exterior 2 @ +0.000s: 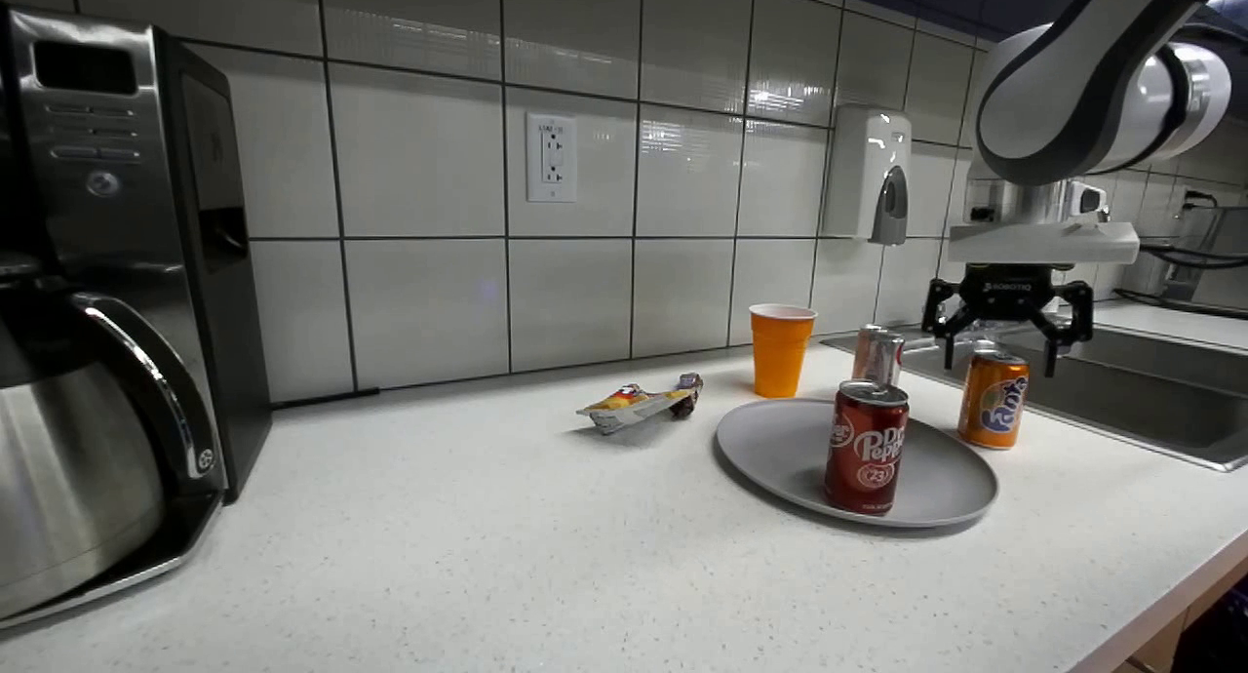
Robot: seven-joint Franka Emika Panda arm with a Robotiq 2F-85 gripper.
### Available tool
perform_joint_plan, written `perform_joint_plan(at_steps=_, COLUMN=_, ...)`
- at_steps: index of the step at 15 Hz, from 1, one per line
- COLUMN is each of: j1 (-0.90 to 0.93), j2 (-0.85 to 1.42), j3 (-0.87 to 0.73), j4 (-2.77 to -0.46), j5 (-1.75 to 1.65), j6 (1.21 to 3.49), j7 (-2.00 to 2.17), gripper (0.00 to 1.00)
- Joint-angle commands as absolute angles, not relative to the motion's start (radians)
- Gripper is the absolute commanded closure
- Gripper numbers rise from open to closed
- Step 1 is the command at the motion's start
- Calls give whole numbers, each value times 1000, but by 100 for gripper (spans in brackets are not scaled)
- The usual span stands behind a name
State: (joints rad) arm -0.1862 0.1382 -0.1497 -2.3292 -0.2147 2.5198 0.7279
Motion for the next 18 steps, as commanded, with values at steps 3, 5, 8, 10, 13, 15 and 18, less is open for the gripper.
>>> perform_joint_plan(at_steps=3, j1=-152, j2=192, j3=-181, j4=-2263, j5=-191, j6=2484, j7=682, gripper=25)
perform_joint_plan(at_steps=5, j1=-146, j2=199, j3=-186, j4=-2258, j5=-189, j6=2482, j7=681, gripper=34)
perform_joint_plan(at_steps=8, j1=-139, j2=196, j3=-198, j4=-2261, j5=-194, j6=2477, j7=691, gripper=58)
perform_joint_plan(at_steps=10, j1=-133, j2=184, j3=-203, j4=-2269, j5=-200, j6=2480, j7=700, gripper=62)
perform_joint_plan(at_steps=13, j1=-126, j2=159, j3=-208, j4=-2289, j5=-210, j6=2491, j7=710, gripper=62)
perform_joint_plan(at_steps=15, j1=-118, j2=142, j3=-212, j4=-2303, j5=-218, j6=2499, j7=718, gripper=62)
perform_joint_plan(at_steps=18, j1=-110, j2=115, j3=-214, j4=-2323, j5=-225, j6=2511, j7=723, gripper=62)
